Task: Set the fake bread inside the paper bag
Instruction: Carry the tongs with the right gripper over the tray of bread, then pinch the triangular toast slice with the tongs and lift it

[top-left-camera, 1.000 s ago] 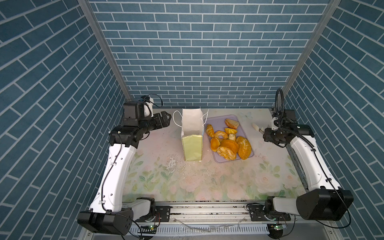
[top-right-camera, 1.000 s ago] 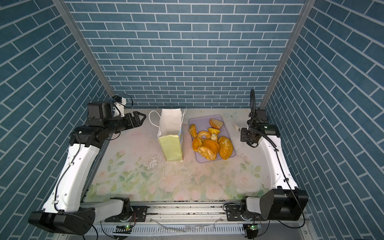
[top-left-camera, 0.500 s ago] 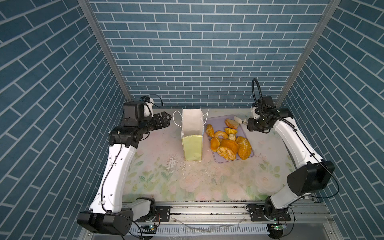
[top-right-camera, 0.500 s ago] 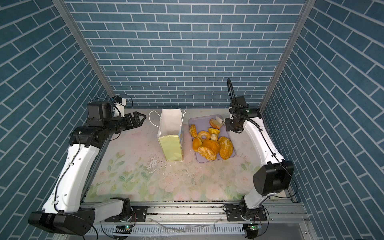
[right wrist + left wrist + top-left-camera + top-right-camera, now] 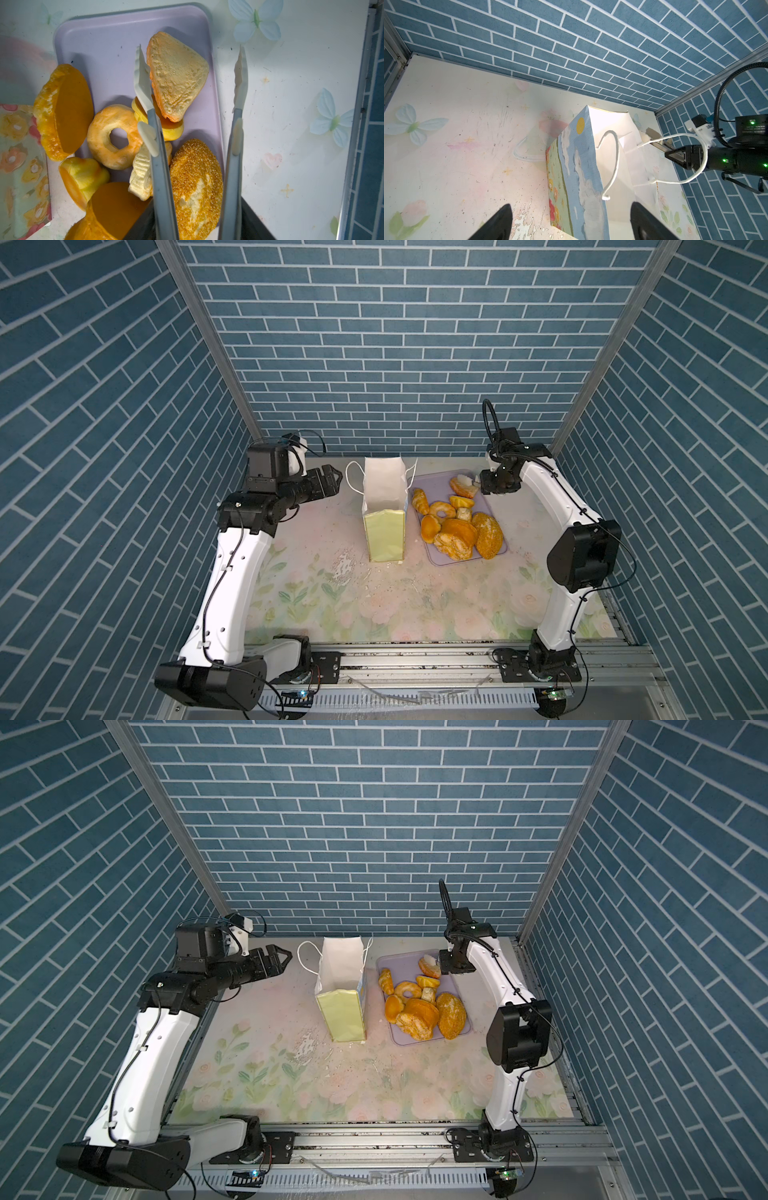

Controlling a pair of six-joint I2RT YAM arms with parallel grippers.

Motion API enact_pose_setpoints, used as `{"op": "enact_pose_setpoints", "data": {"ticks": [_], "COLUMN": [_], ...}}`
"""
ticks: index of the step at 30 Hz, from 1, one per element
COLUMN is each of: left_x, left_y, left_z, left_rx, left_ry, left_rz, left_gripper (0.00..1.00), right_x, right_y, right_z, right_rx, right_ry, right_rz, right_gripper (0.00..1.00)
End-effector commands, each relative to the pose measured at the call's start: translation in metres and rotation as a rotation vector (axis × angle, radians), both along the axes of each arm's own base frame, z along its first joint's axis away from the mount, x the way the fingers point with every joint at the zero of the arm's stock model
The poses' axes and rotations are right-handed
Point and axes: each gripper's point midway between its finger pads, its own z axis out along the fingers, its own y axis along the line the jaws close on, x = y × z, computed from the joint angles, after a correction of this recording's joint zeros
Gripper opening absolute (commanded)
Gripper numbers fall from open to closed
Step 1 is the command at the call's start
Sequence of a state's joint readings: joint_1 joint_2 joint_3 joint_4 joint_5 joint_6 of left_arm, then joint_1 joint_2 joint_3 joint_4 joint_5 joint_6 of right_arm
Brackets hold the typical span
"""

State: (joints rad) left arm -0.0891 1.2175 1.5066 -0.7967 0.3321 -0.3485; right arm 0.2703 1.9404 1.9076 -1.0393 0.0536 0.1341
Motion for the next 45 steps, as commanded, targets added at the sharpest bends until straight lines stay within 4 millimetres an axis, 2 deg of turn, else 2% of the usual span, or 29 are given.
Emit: {"op": "enact_pose_setpoints", "data": {"ticks": [1,13,20,33,40,45], "left_x": [0.0,0.005,0.004,-0.003,-0.004,-0.008], "left_y": [0.005,0.005,0.005,0.006,0.006,0.003], "left_z": [-0.005,-0.012,-0.014,-0.012,-0.007,0.003], "left_rx": [0.012,0.009,0.011,0.016,0.013,0.0], "left_ry": [0.018,0.039,0.044,0.031,0.012,-0.013], "left_rz": [0.019,0.023,0.025,0.024,0.023,0.011], "left_gripper": [0.9,0.9,0.9,0.9,0.9,0.9], "right_x": [0.008,0.006,0.009,0.009,0.005,-0.002], "right_y": [0.009,0.026,0.027,0.027,0.028,0.03], "right_z": [0.001,-0.036,-0.043,-0.028,-0.018,-0.001], "right_rx": [0.035,0.055,0.052,0.038,0.031,0.021], "right_ry": [-0.001,0.105,0.111,0.056,0.022,-0.033], "right_rz": [-0.017,-0.005,-0.006,0.005,0.023,0.053], "right_gripper": [0.56,0.56,0.53,0.36,0.33,0.32]}}
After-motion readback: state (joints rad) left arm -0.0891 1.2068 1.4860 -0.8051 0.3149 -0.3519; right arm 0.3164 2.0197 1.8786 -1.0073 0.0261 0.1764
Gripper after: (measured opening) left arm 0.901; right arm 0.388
